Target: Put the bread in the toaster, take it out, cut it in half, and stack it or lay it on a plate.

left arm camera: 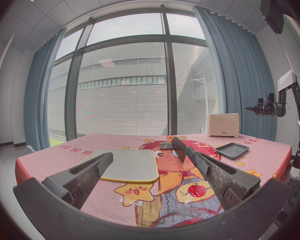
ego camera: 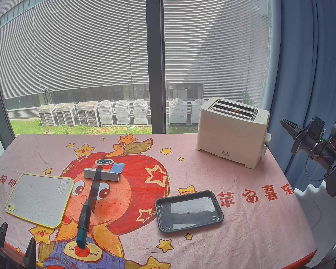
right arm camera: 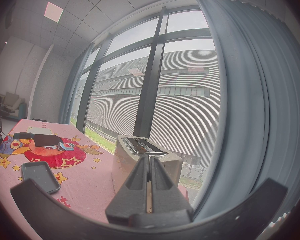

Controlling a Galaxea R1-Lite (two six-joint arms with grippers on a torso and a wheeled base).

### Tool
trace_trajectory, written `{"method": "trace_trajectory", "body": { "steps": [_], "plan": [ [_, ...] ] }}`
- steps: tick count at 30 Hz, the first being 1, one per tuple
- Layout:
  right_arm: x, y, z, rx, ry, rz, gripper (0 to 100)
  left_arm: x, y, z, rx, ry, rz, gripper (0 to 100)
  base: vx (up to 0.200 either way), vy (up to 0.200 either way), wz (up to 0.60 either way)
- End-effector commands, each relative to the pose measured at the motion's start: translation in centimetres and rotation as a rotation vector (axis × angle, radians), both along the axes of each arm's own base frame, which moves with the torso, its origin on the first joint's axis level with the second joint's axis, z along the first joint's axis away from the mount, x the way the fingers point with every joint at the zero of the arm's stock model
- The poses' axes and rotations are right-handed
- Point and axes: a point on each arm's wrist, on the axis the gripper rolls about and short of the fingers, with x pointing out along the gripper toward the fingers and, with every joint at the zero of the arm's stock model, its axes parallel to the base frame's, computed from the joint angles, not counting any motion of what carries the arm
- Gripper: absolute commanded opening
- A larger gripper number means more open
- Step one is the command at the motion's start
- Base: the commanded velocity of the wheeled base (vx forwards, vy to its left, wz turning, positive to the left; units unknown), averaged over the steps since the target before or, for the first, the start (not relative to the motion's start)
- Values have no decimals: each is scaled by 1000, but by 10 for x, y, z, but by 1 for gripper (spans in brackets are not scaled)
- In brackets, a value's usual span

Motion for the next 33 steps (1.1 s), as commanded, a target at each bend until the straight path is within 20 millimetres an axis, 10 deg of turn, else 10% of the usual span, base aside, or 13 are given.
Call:
{"method": "trace_trajectory", "body": {
  "steps": [1,33],
  "plan": [
    [-1,0,1,-1,-2,0,0,0,0,-5,0,0,0,100,0,0,0],
    [-8,8,-3,-9,13,27,0,0,0,-5,0,0,0,100,0,0,0]
  ]
}}
